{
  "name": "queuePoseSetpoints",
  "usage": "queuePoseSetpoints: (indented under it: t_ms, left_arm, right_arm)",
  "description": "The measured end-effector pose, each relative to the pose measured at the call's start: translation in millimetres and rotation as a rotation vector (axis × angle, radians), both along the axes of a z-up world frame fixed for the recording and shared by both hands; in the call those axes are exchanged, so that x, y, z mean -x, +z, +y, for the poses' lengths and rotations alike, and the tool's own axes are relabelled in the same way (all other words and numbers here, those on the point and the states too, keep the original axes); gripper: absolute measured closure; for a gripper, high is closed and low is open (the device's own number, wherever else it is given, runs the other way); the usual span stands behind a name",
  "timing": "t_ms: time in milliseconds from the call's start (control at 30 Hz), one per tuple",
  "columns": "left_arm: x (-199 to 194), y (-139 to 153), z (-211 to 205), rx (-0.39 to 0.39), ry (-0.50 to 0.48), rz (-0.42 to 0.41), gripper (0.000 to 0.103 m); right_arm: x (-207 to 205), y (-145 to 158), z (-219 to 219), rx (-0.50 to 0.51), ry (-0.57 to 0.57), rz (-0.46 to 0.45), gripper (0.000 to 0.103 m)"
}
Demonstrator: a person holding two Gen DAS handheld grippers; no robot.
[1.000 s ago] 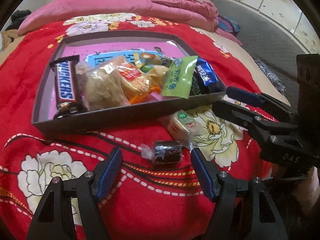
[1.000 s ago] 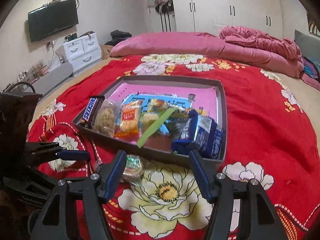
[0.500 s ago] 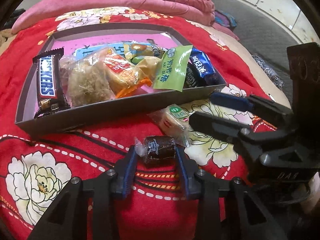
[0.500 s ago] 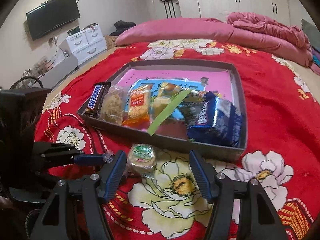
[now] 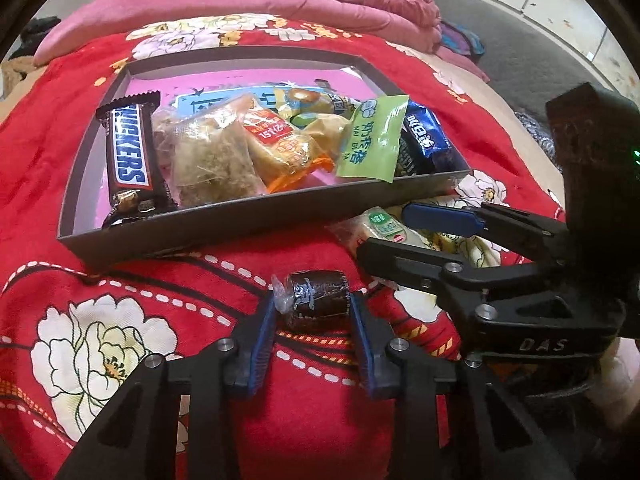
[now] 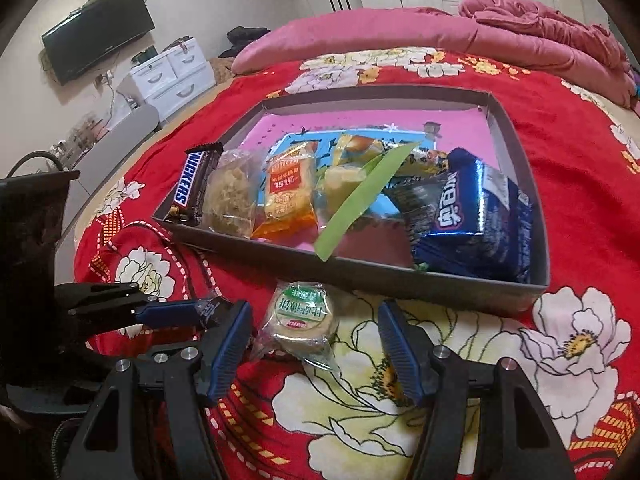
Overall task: Organize snacks
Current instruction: 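Grasp the dark wrapped candy with the left tool while the right tool grasps the green-label cake, then lift both held snacks and carry them over the tray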
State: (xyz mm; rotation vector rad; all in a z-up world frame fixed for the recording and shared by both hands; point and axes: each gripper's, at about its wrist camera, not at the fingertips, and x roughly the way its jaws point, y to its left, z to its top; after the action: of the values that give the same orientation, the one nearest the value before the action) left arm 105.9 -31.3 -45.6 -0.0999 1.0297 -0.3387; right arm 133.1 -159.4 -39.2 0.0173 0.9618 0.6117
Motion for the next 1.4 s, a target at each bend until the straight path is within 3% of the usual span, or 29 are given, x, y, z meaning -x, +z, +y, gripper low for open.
queuePoseSetpoints:
  t_ms: [167, 300, 600, 800, 1067, 1400]
  left_arm:
    - [0.3, -1.2, 3.8, 0.004, 0.002, -0.001, 0.066]
    - [-1.2, -0.8, 5.7, 0.011, 0.005, -0.003, 0.066]
    - [0.9, 8.8, 10.4, 0.040, 0.019, -0.031, 0.066]
    - [4.2, 28.5, 20.0, 0.086, 0.056, -0.105, 0.066]
    - [-3.9, 41.9, 23.8, 0.092, 0.090, -0.164, 0.066]
    - [-20.0, 43.9, 23.3, 0.091, 0.117, -0.181, 0.066]
  right_arm:
    - [-5.3, -10.0, 3.4, 0.019, -0.004, 0.035, 0.043]
    - [-3.5, -9.2, 6.9, 0.019, 0.015, 0.026, 0.064]
    - [10.2, 7.4, -0.4, -0.027, 0.038, -0.009, 0.067]
    - [15.1, 28.6, -10.5, -0.117, 0.041, -0.054, 0.067]
    - [9.0, 46.6, -24.7, -0.178, -0.042, -0.127, 0.067]
    - [-4.3, 45.1, -27.2, -0.181, -0.106, -0.126, 0.067]
